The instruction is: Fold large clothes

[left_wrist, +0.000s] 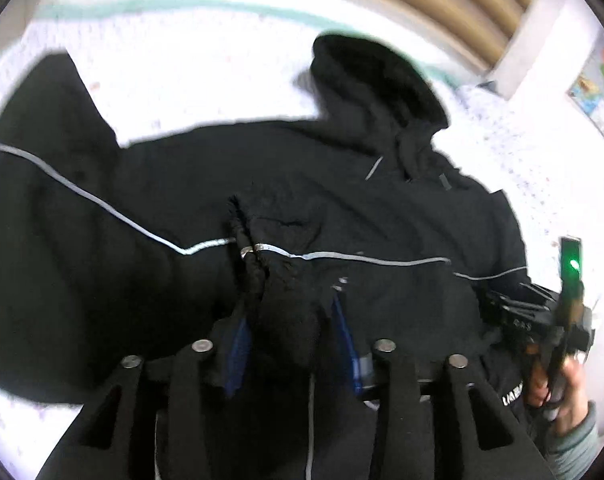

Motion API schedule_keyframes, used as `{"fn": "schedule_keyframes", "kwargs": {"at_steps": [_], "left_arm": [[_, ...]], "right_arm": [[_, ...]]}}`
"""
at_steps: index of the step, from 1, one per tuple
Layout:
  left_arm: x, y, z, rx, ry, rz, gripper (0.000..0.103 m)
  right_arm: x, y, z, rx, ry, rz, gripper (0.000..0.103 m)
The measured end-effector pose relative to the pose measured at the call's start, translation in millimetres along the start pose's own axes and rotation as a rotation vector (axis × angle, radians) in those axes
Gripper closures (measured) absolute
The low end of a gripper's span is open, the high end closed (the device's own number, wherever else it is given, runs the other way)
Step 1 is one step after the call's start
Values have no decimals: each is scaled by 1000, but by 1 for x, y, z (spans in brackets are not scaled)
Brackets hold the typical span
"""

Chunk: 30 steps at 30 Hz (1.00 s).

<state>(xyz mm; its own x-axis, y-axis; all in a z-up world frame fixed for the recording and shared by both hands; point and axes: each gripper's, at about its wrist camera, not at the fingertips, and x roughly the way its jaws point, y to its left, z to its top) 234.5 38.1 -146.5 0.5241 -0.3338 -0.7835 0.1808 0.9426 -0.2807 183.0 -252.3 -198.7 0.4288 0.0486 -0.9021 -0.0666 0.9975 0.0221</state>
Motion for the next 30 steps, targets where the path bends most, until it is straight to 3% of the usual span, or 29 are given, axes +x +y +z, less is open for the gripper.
{"fn": "schedule_keyframes", "kwargs": {"at_steps": [2, 6, 9, 11, 12, 13, 14, 15, 17, 18, 21, 26, 30], "left_arm": [[-21, -2, -8, 17, -45, -13, 48], [-44, -14, -7, 50, -92, -91, 48], [-38, -27, 6, 58, -96, -129, 48], [-3, -36, 17, 25, -45, -160, 48], [13, -34, 18, 9, -17, -117, 48], [40, -27, 18, -19, 57, -24, 48], [66, -21, 14, -56, 143, 5, 49], [77, -17, 10, -75, 154, -7, 49], [70, -19, 6, -42, 107, -16, 49], [64, -21, 5, -28, 97, -15, 49], [39, -30, 1, 25, 51, -39, 49], [-55, -22, -3, 42, -130, -132, 48], [-128, 38, 0, -53, -294, -28, 48]], "right_arm": [[-6, 1, 1, 8, 0, -10, 42], [-36, 28, 3, -15, -66, 41, 42], [-58, 59, 8, -57, -139, 28, 42], [-65, 75, 14, -70, -191, 15, 42], [-65, 81, 18, -58, -198, 30, 42], [-62, 84, 22, -43, -189, 49, 42], [-56, 90, 26, -24, -170, 68, 42], [-42, 93, 33, -7, -133, 80, 42], [-3, 89, 26, 13, -19, 45, 42], [12, 91, 19, 0, -36, 23, 40], [7, 98, 0, -61, -193, -17, 39], [3, 90, -3, -33, -206, 25, 38], [5, 89, -2, -38, -215, 13, 36]]}}
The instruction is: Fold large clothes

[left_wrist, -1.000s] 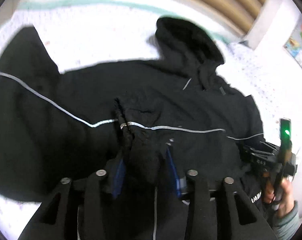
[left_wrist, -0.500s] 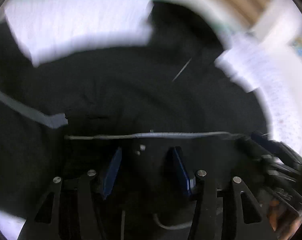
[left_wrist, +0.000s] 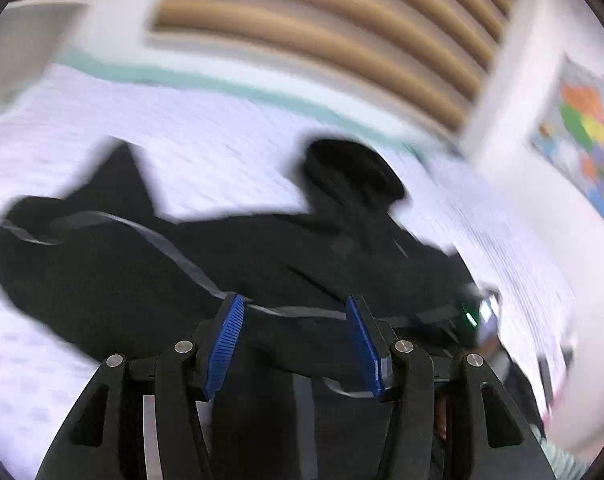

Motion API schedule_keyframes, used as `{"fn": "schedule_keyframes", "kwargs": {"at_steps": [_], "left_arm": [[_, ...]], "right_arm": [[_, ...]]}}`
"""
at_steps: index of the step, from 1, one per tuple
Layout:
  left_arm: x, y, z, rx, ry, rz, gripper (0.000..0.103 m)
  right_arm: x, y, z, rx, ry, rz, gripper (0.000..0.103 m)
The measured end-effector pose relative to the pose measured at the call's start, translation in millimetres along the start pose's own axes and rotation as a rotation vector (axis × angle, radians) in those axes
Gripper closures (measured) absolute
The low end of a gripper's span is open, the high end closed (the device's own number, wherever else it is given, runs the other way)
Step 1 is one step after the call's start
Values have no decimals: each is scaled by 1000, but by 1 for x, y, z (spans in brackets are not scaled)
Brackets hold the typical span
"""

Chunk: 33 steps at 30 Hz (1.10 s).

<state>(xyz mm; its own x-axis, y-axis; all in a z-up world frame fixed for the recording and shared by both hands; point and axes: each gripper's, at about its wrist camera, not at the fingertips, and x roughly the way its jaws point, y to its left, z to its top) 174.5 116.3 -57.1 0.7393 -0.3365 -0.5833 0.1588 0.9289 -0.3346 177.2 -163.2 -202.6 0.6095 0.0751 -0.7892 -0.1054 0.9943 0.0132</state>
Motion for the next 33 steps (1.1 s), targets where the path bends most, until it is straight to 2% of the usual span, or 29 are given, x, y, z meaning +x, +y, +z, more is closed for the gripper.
{"fn": "schedule_keyframes", "kwargs": {"at_steps": [4, 10, 15, 19, 20, 24, 27, 29, 33], "left_arm": [[-37, 87, 15, -146, -74, 141, 44], [-50, 177, 14, -300, -111, 256, 44], [-29, 223, 12, -412, -93, 257, 44], [-4, 264, 7, -547, -83, 340, 39], [5, 273, 5, -578, -77, 331, 39], [42, 306, -12, -725, -41, 200, 38], [49, 309, -13, -721, -73, 160, 34], [51, 308, -10, -731, -88, 140, 27], [54, 305, -7, -729, -104, 147, 27]], "right_arm": [[1, -2, -1, 10, -6, 9, 34], [-1, -1, -4, 6, -16, 4, 32], [-1, -2, -3, 2, -18, 3, 32], [-1, -4, -4, -2, -19, 8, 31], [-1, -4, -4, -2, -19, 7, 31], [-1, -4, -4, -2, -21, 7, 30], [-1, -3, -4, -3, -23, 6, 30], [0, -3, -3, -4, -25, 4, 30], [0, -3, -4, -4, -26, 2, 29]]}}
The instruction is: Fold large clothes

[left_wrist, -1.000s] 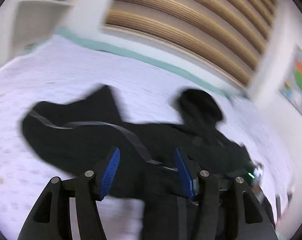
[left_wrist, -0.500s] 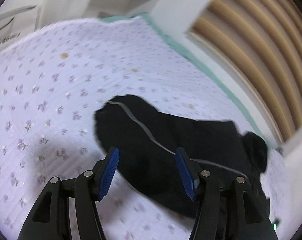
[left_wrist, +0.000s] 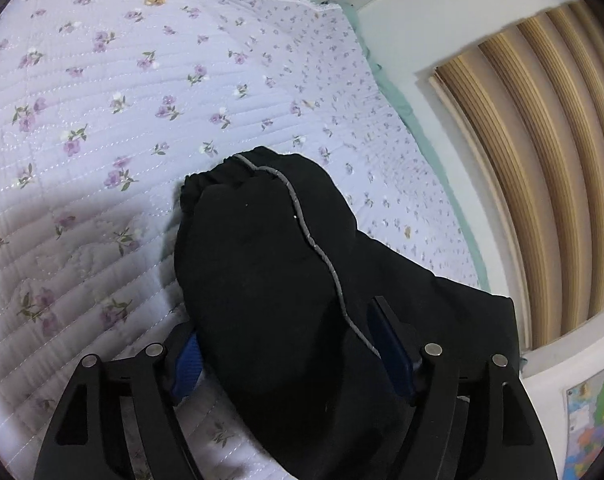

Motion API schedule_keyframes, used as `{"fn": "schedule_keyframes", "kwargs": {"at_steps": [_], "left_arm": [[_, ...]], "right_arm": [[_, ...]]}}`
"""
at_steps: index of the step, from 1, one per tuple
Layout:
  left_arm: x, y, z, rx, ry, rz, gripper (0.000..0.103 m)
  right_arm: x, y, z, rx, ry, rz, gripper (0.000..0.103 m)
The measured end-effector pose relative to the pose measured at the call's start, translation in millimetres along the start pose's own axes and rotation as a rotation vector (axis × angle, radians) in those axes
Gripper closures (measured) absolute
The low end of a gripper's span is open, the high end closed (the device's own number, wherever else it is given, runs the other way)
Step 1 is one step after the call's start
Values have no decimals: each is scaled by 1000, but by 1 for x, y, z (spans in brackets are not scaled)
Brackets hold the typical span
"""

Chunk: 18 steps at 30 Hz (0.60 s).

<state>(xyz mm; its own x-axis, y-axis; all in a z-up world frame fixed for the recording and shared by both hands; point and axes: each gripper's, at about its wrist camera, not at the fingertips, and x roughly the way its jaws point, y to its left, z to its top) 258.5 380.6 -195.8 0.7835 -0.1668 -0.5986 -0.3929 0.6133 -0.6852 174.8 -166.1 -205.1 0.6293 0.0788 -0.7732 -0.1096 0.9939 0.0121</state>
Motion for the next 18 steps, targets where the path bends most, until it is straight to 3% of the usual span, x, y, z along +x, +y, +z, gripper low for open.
{"fn": "schedule_keyframes", "kwargs": {"at_steps": [1, 2, 4, 8, 10, 15, 18], "left_arm": [[-2, -3, -2, 22, -16, 2, 31], [-5, -7, -3, 44, -33, 11, 52], [-13, -13, -3, 96, -70, 73, 78], [-56, -9, -2, 79, -258, 258, 82], [-67, -7, 0, 100, -300, 347, 82], [-46, 5, -1, 131, -246, 482, 82], [-46, -3, -6, 197, -250, 495, 83]], "right_arm": [[0, 0, 0, 0, 0, 0, 29], [0, 0, 0, 0, 0, 0, 29], [0, 0, 0, 0, 0, 0, 29], [0, 0, -1, 1, 0, 0, 29], [0, 0, -1, 3, -1, 2, 29], [1, 0, 0, 3, -2, 2, 29], [1, 0, 0, 3, -2, 3, 28]]}}
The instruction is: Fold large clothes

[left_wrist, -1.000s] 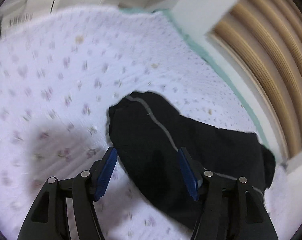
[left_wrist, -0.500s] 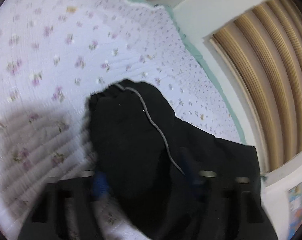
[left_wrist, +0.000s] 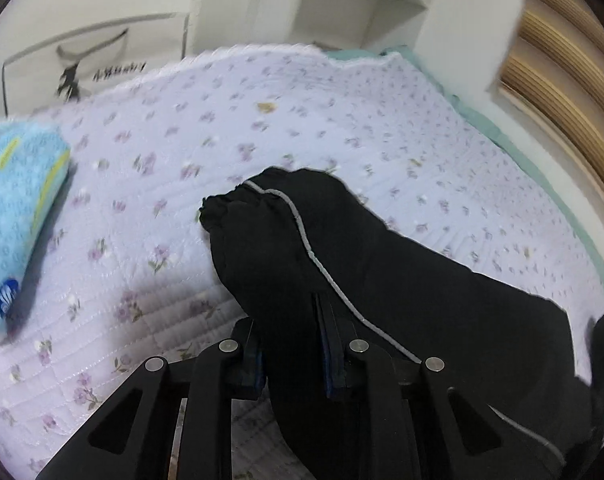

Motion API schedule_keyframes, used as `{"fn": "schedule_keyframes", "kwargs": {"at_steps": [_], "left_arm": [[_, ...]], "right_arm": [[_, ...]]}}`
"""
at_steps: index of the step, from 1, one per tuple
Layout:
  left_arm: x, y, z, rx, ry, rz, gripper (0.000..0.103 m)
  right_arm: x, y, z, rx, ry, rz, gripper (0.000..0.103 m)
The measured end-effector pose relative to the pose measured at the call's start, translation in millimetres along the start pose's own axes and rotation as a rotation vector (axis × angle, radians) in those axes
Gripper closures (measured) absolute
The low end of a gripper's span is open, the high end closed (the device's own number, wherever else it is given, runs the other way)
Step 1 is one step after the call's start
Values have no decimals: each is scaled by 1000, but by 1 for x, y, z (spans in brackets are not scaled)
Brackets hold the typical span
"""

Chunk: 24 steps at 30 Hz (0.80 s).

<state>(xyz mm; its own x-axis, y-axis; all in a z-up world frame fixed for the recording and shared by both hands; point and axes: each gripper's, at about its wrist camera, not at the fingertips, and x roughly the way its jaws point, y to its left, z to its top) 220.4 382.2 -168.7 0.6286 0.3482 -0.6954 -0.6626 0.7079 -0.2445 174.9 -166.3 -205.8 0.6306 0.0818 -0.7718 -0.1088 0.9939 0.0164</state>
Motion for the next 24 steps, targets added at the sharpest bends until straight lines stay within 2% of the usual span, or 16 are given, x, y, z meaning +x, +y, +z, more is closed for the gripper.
{"fn": "schedule_keyframes", "kwargs": {"at_steps": [6, 10, 16, 20, 24], "left_arm": [[-62, -26, 4, 116, -128, -224, 86], [-115, -57, -1, 209, -179, -424, 89], [-165, -104, -25, 322, -173, -643, 89], [-187, -145, -50, 416, -137, -746, 89], [-199, -185, -83, 532, -88, -812, 89]], "right_arm": [[0, 1, 0, 3, -3, 2, 28], [0, 2, 0, 5, -5, 0, 28], [0, 2, 1, 10, -7, 3, 27], [1, 2, 1, 15, -9, 9, 26], [2, 1, 1, 20, -12, 14, 25]]}}
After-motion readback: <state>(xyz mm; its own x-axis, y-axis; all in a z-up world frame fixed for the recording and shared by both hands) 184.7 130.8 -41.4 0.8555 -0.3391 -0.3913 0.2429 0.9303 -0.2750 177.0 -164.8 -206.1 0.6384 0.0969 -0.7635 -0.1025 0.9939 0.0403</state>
